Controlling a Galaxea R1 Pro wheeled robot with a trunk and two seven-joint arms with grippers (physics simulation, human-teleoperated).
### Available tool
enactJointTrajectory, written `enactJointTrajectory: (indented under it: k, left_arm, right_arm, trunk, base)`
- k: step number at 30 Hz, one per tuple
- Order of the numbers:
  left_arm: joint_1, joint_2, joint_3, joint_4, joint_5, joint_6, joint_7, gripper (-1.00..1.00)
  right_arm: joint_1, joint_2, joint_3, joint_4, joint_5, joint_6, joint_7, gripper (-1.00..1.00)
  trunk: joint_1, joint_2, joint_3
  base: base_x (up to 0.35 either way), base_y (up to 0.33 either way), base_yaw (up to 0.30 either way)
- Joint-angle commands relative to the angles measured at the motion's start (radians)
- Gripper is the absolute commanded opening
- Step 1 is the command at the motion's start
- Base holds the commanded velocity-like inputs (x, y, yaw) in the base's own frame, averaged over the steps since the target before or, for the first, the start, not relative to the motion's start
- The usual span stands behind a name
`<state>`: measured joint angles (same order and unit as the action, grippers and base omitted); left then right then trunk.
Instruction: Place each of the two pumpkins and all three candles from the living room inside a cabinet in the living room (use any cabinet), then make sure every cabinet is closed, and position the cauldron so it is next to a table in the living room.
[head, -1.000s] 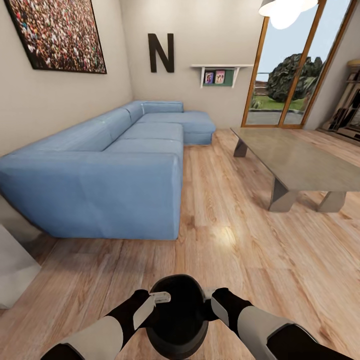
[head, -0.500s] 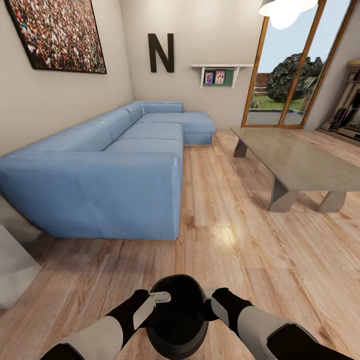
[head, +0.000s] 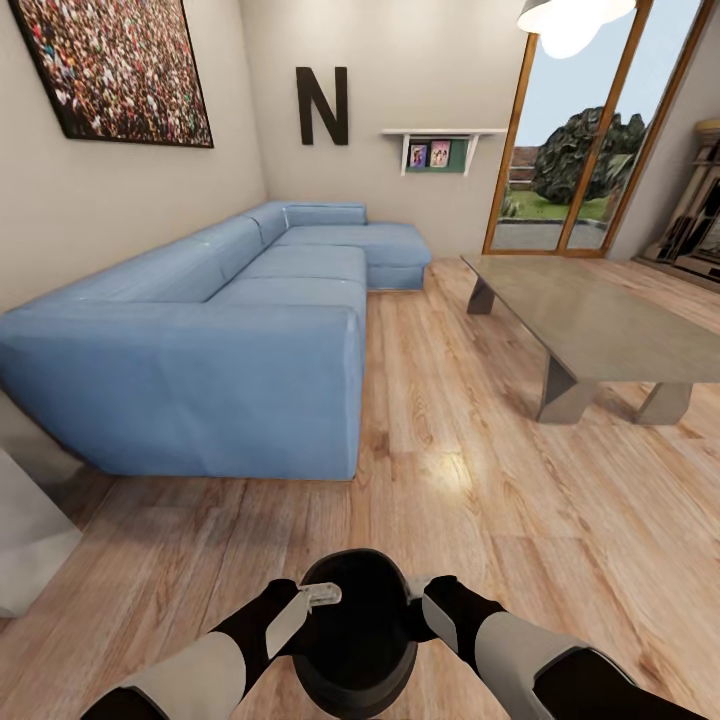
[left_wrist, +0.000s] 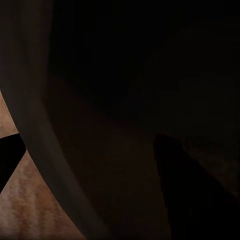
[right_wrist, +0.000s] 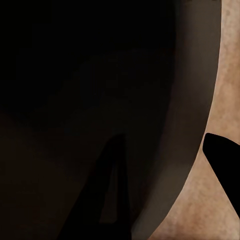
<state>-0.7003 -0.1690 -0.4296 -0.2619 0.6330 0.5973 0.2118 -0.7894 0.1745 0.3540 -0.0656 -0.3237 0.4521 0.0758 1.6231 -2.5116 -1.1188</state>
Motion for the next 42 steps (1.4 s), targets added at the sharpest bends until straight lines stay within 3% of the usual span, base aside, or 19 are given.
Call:
enactJointTrajectory:
  k: [1, 42]
  left_arm:
    - [0.000, 0.000, -0.002, -0.003, 0.027, 0.001, 0.006, -1.00]
    - [0.000, 0.005, 0.000, -0.002, 0.027, 0.001, 0.006, -1.00]
  right_arm:
    - [-0.001, 0.000, 0.010, 0.000, -0.008, 0.004, 0.001, -1.00]
    - [0.001, 0.000, 0.009, 0.000, -0.009, 0.002, 0.002, -1.00]
  trunk:
    - [0.000, 0.000, -0.001]
    - [0.000, 0.000, -0.001]
  base:
    - [0.000, 0.000, 0.000]
    - [0.000, 0.000, 0.000]
